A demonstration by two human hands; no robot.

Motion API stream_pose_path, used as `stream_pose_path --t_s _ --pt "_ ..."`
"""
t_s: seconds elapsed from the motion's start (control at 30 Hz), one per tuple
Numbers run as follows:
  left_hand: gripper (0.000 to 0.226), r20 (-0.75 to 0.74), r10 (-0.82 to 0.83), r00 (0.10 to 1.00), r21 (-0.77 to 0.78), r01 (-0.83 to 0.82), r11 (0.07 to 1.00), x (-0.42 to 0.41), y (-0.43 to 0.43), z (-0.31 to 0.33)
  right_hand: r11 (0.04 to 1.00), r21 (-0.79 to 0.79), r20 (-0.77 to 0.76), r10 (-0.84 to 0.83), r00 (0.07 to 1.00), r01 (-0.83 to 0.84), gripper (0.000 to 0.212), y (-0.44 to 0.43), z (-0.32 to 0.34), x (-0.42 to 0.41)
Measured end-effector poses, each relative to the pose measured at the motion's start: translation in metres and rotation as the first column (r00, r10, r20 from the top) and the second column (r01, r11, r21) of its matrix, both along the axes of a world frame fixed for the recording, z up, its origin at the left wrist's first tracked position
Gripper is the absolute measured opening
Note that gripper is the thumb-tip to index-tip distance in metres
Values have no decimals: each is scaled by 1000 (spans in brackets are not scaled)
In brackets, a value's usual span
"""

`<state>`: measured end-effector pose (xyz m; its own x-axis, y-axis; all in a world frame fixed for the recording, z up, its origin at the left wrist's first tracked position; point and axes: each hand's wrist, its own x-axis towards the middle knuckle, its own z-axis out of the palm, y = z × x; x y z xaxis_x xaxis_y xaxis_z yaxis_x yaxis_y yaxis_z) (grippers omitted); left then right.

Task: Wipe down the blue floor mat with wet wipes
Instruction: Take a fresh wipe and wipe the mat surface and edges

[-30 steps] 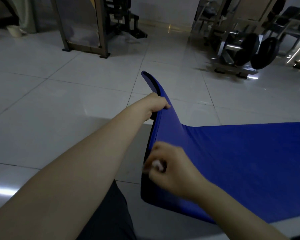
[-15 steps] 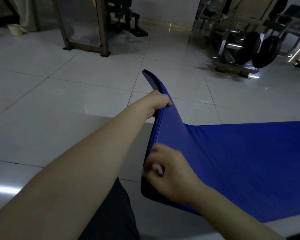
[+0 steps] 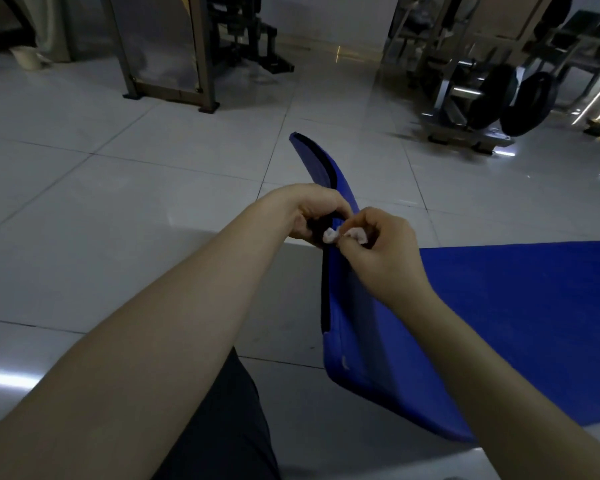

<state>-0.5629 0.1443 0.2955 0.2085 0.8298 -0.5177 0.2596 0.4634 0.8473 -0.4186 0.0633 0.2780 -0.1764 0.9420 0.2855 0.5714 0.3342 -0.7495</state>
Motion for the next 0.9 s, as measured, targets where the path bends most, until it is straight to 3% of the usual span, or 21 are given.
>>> stream_pose_path --t_s 0.17,0.23,0.33,0.5,0.7,0.8,0.87,0.9 --pt "32 -57 37 998 -50 -39 998 -7 6 -8 921 -302 29 266 963 -245 13 -17 31 22" --pt "36 -40 58 998 -36 -60 998 -8 7 -8 906 -294 10 322 947 -305 19 -20 37 22" --pt "28 -38 53 998 -10 -54 999 -6 5 -5 929 -257 21 280 960 -265 30 -14 29 15" --pt "29 -54 116 992 16 -115 993 -5 5 -8 974 -142 175 202 963 -179 8 -31 7 1" --pt "26 -34 167 985 49 -165 985 -13 8 -9 842 -151 229 539 811 -517 6 -95 -7 2" --pt "21 -24 194 981 91 -191 977 -12 9 -11 938 26 258 327 909 -345 11 -63 -7 -4" --pt "14 -6 222 975 118 -220 968 -10 10 -12 985 70 155 146 977 -159 9 -39 -5 -7" --pt "16 6 242 970 133 -241 961 -10 12 -13 987 73 137 133 982 -144 7 -37 -8 -9"
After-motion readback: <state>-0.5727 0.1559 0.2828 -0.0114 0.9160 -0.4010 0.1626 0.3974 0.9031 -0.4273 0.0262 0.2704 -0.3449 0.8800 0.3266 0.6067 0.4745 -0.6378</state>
